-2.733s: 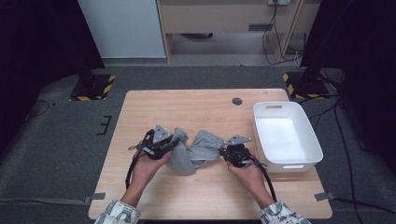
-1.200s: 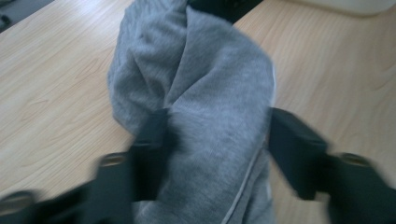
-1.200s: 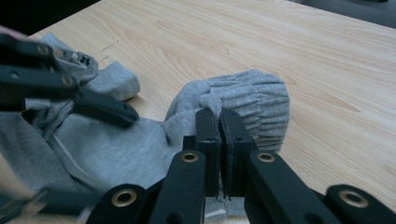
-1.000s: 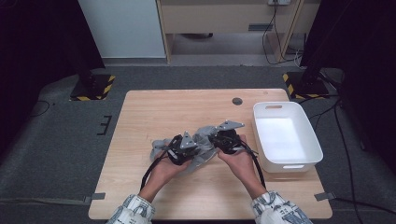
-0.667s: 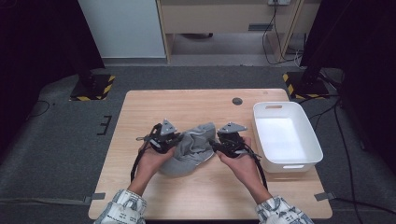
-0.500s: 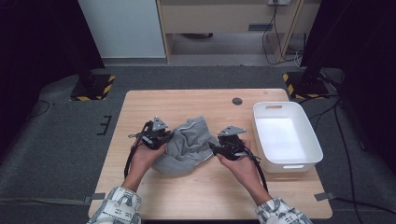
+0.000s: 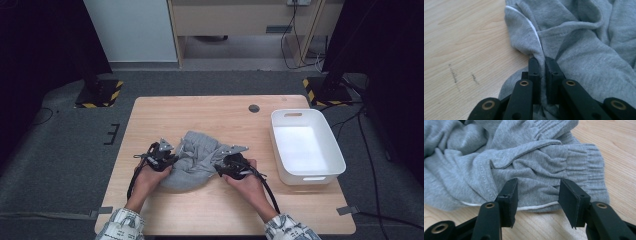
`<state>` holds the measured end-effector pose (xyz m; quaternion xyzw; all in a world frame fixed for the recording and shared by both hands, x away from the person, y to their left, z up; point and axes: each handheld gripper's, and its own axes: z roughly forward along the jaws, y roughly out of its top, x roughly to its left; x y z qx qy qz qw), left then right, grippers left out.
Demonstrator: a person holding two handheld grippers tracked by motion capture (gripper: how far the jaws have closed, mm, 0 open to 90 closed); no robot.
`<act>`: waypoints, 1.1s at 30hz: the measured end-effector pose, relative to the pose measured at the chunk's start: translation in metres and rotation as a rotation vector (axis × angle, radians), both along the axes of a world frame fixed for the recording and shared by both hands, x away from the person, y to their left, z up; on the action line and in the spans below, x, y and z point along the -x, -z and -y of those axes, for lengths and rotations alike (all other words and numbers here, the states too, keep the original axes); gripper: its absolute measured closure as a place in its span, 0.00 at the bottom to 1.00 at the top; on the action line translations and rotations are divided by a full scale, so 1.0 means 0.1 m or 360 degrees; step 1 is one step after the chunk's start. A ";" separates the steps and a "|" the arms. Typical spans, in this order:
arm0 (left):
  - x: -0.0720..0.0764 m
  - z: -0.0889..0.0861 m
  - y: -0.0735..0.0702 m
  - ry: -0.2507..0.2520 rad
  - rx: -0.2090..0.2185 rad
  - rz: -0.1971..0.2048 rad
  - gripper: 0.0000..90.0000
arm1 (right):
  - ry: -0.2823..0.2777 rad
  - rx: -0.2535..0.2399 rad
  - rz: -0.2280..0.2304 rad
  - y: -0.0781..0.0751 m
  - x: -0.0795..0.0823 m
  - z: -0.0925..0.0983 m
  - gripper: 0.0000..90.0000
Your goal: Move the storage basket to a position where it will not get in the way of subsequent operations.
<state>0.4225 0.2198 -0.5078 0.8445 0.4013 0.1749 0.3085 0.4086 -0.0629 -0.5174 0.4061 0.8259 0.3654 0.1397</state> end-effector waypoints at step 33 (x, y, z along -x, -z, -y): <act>0.22 0.30 -0.04 0.0141 0.0113 0.0043 0.81 | 0.0183 0.0148 -0.0003 0.01 -0.31 0.33 0.54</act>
